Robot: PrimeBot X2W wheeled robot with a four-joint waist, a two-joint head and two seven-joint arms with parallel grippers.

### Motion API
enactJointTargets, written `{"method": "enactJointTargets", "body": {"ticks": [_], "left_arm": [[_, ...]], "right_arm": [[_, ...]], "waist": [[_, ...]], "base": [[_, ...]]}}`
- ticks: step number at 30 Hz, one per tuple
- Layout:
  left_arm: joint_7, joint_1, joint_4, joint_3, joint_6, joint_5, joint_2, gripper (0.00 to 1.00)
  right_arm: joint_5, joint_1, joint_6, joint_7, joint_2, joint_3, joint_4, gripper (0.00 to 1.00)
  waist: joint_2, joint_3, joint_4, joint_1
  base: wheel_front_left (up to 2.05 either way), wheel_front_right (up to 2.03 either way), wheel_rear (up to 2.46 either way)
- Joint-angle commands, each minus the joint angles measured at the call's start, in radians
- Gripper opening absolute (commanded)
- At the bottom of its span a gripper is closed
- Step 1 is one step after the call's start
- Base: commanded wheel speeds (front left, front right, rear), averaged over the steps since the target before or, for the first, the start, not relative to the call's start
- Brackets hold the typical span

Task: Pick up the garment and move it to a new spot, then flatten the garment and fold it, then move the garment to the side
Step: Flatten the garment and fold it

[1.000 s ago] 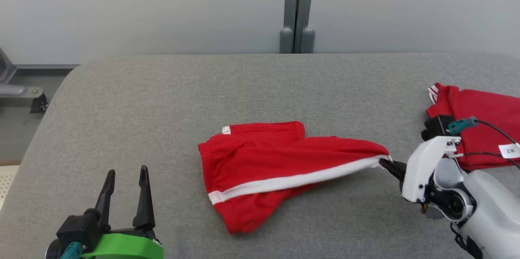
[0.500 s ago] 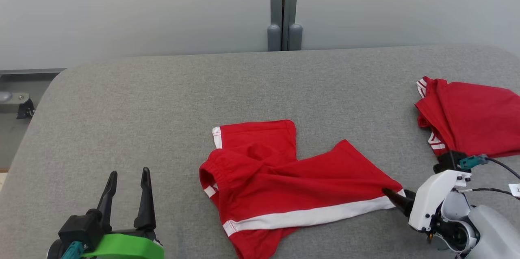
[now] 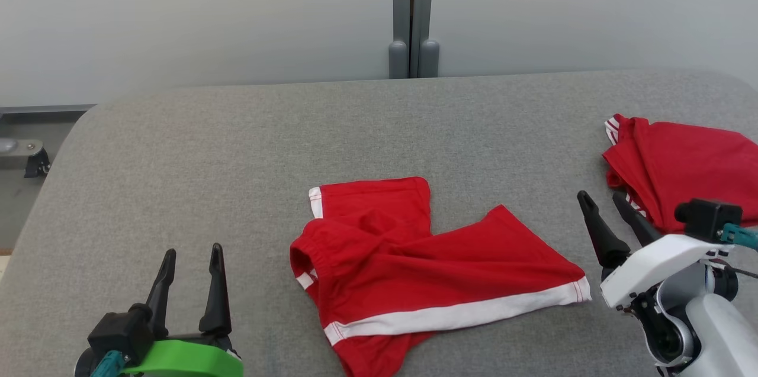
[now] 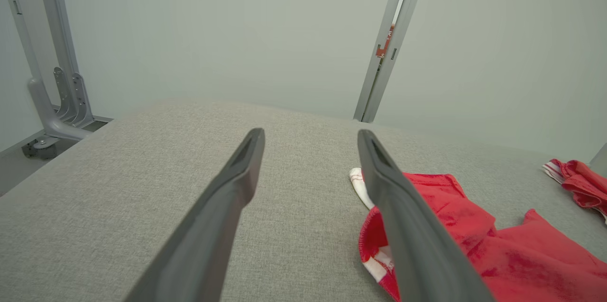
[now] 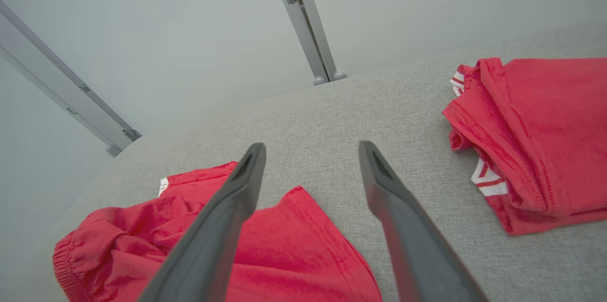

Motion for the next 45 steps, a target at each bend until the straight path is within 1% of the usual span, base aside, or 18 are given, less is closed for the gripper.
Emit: {"method": "enactJointTargets", "body": {"ticks": [1,4,6,8,12,13,17,19,20,26,30,37,45], "left_arm": [[0.006,-0.017,0.003,-0.009,-0.003,-0.010,0.000,1.00],[0.029,-0.050,0.008,-0.022,-0.008,-0.018,0.019,1.00],[0.092,-0.078,0.026,-0.040,-0.011,-0.058,0.023,1.00],[0.195,-0.127,0.049,-0.064,-0.016,-0.100,0.053,1.00],[0.436,-0.244,0.070,-0.099,-0.018,-0.274,0.103,1.00],[0.507,-0.276,0.076,-0.110,-0.017,-0.318,0.131,1.00],[0.787,-0.377,0.101,-0.169,-0.018,-0.500,0.200,1.00],[0.895,-0.418,0.115,-0.194,-0.018,-0.557,0.236,1.00],[0.937,-0.436,0.129,-0.208,-0.018,-0.580,0.254,1.00],[1.124,-0.483,0.232,-0.250,-0.018,-0.724,0.278,1.00],[1.171,-0.499,0.301,-0.280,-0.018,-0.719,0.299,1.00],[1.205,-0.503,0.383,-0.321,-0.018,-0.742,0.287,1.00],[1.161,-0.506,0.435,-0.371,-0.017,-0.748,0.270,1.00]], "right_arm": [[-0.013,0.022,0.000,-0.025,0.013,-0.012,-0.007,1.00],[-0.035,0.041,0.000,-0.053,0.031,-0.020,-0.009,1.00],[-0.055,0.044,0.000,-0.063,0.038,-0.023,-0.003,1.00],[-0.068,0.039,0.000,-0.067,0.047,-0.021,0.000,1.00],[-0.081,0.024,0.000,-0.073,0.065,-0.019,0.009,1.00],[-0.083,0.022,0.000,-0.072,0.068,-0.018,0.013,1.00],[-0.090,0.006,0.000,-0.071,0.079,-0.010,0.026,1.00],[-0.096,-0.001,0.000,-0.069,0.085,-0.006,0.034,1.00],[-0.099,-0.004,0.000,-0.066,0.090,-0.002,0.040,1.00],[-0.099,-0.026,0.000,-0.053,0.102,0.024,0.067,1.00],[-0.102,-0.041,0.000,-0.050,0.102,0.034,0.081,1.00],[-0.091,-0.065,0.000,-0.056,0.104,0.056,0.100,1.00],[-0.077,-0.093,0.000,-0.066,0.108,0.084,0.130,1.00]], "waist": [[0.0000,0.003,-0.002,0.0000],[0.0000,0.008,-0.006,0.0000],[0.0000,0.014,-0.012,0.0000],[0.0000,0.019,-0.020,0.0000],[0.0000,0.029,-0.043,0.0000],[0.0000,0.032,-0.050,0.0000],[0.0000,0.048,-0.082,0.0000],[0.0000,0.059,-0.102,0.0000],[0.0000,0.064,-0.113,0.0000],[0.0000,0.090,-0.173,0.0000],[0.0000,0.111,-0.199,0.0000],[0.0000,0.144,-0.228,0.0000],[0.0000,0.173,-0.241,0.0000]], "base": [[0.00,0.00,0.00],[0.00,0.00,0.00],[0.00,0.00,0.00],[0.00,0.00,0.00],[0.00,0.00,0.00],[0.00,0.00,0.00],[0.00,0.00,0.00],[0.00,0.00,0.00],[0.00,0.00,0.00],[0.00,0.00,0.00],[0.00,0.00,0.00],[0.00,0.00,0.00],[0.00,0.00,0.00]]}}
